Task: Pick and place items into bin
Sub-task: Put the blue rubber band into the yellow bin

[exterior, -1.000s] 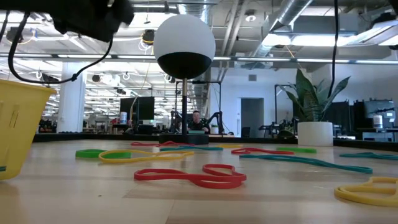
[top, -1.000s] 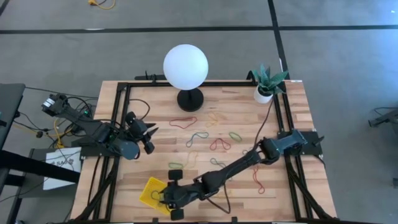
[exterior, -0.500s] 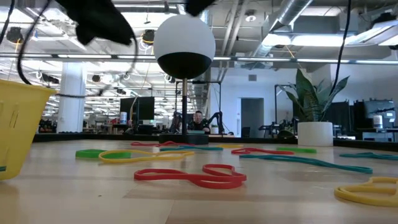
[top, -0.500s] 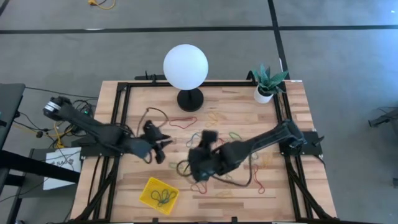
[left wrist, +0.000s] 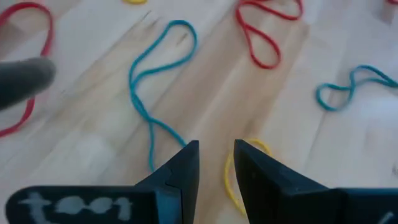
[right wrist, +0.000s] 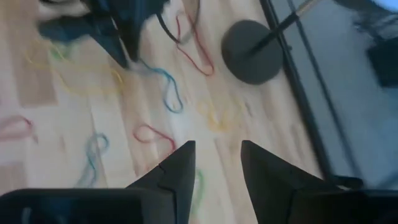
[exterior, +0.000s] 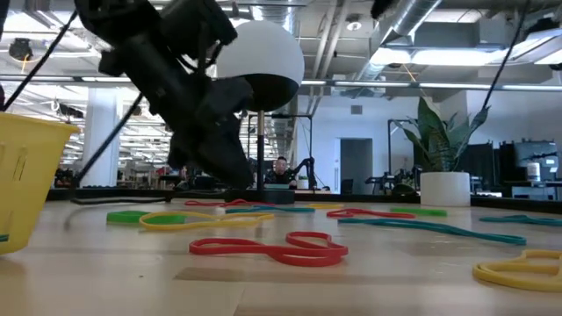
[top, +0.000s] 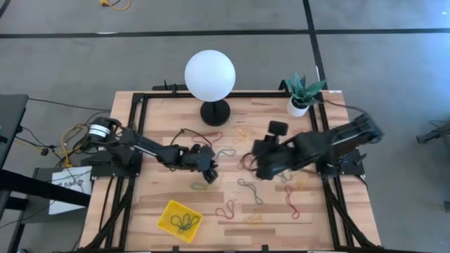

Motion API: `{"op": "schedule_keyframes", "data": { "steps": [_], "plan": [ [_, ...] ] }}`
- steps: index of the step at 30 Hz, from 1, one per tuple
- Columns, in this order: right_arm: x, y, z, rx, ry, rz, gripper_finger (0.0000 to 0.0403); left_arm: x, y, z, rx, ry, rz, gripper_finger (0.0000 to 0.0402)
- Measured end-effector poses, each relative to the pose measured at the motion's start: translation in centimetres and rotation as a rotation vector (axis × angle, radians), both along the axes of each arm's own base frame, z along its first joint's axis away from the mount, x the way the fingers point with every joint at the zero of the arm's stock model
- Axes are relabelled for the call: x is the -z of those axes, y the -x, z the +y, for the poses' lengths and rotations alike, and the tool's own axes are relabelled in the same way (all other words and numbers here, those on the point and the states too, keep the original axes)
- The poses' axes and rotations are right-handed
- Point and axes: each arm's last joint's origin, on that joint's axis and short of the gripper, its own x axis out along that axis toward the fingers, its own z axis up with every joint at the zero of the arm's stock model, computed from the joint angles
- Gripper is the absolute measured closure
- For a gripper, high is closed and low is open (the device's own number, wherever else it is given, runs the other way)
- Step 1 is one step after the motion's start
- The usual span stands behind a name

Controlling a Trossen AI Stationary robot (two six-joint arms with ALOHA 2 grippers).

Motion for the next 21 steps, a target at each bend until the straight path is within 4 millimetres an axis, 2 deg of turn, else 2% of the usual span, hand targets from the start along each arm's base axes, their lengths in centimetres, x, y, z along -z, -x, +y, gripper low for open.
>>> {"op": "schedule_keyframes", "data": {
  "steps": [3, 10, 14, 17, 21],
  "plan": [
    [2.7, 2.4, -0.8, -0.048, -0.057, -0.14, 0.0285, 0.3, -0.3, 0.6, -0.027, 0.003, -0.017, 0.0313],
    [12.7, 5.6, -1.3, -0.187, -0.305, -0.389, 0.0285, 0.2, -0.5, 1.8, -0.11, -0.047, -0.038, 0.0313],
    [14.4, 6.4, -1.0, -0.219, -0.395, -0.596, 0.0285, 0.4, -0.4, 2.5, -0.141, -0.046, -0.014, 0.0313],
    [15.6, 7.0, -1.0, -0.225, -0.384, -0.598, 0.0285, 1.0, -0.5, 2.8, -0.167, -0.044, -0.001, 0.0313],
    [16.3, 7.3, -1.1, -0.158, -0.437, -0.589, 0.0285, 3.0, -0.9, 2.9, -0.191, -0.032, 0.019, 0.0313]
  ]
}}
